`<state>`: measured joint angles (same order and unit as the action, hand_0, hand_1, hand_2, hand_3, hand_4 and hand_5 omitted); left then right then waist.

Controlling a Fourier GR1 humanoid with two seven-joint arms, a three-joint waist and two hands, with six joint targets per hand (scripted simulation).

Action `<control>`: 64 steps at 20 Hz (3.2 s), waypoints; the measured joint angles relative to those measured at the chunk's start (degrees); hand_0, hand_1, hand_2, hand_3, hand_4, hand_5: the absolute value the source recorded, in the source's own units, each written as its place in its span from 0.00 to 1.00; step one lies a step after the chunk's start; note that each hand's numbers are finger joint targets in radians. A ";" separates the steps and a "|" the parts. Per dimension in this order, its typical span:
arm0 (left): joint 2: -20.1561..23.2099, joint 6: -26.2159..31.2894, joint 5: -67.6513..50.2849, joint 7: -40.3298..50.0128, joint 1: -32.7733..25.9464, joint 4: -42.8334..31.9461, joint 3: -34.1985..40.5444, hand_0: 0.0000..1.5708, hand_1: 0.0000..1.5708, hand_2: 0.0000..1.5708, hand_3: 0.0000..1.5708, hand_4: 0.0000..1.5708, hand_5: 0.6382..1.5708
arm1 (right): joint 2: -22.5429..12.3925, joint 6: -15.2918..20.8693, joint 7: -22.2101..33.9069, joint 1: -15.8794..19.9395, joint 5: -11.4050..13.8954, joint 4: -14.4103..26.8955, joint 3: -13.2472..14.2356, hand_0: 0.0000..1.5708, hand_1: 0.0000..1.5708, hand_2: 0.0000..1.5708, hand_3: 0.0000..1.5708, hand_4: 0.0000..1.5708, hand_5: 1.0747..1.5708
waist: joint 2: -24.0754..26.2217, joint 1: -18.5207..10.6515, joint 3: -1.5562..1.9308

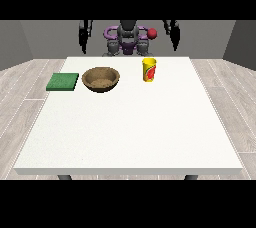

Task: Pick the cup and pour the ball into the bowl, then pick the bowl and place it on the pad

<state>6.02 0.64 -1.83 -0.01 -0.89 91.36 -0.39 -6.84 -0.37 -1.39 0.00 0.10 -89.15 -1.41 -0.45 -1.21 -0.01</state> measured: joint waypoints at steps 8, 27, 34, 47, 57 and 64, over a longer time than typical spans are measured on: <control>-0.04 -1.06 -2.39 5.89 1.89 5.59 1.16 0.00 0.00 0.00 0.00 0.00 0.99 | -3.23 -2.81 5.14 -0.08 -4.80 -4.99 3.47 0.00 0.00 0.00 0.00 0.00 1.00 | 11.88 1.94 0.01; -0.37 2.01 -4.97 -10.23 6.99 -1.11 8.01 0.00 0.00 0.00 0.00 0.00 0.95 | -5.64 -11.49 -4.33 2.41 -12.09 -1.66 13.06 0.00 0.00 0.00 0.00 0.00 1.00 | -2.78 3.27 0.00; -4.23 -1.85 -1.10 -25.24 9.57 -14.86 7.24 0.00 0.00 0.00 0.00 0.00 0.94 | -6.00 -12.99 -6.98 5.13 -12.04 -0.84 13.24 0.00 0.00 0.00 0.00 0.00 1.00 | -7.49 6.18 -0.02; -4.28 -6.18 0.44 -41.21 21.57 -40.73 10.48 0.00 0.00 0.00 0.00 0.00 0.95 | -7.53 -16.52 -12.86 7.96 -11.97 6.99 15.51 0.00 0.00 0.00 0.00 0.00 1.00 | -11.01 7.47 -0.01; -4.72 -9.44 -0.41 -50.54 27.79 -54.37 12.96 0.65 0.65 0.70 0.57 0.93 0.15 | -8.02 -17.53 -14.55 9.91 -11.28 9.00 15.52 0.00 0.00 0.00 0.00 0.00 1.00 | -13.06 9.00 0.13; -4.21 -21.85 5.68 -55.44 25.61 -52.94 10.25 0.84 0.84 1.00 1.00 0.94 0.66 | -10.10 -19.61 -14.23 11.11 -12.67 8.55 16.52 0.00 0.00 0.00 0.00 0.00 1.00 | -13.88 11.88 1.23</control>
<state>1.81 -21.21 3.86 -55.45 24.72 38.42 9.86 -16.94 -19.98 -15.63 11.11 -12.57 -80.61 15.11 -14.34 10.67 1.22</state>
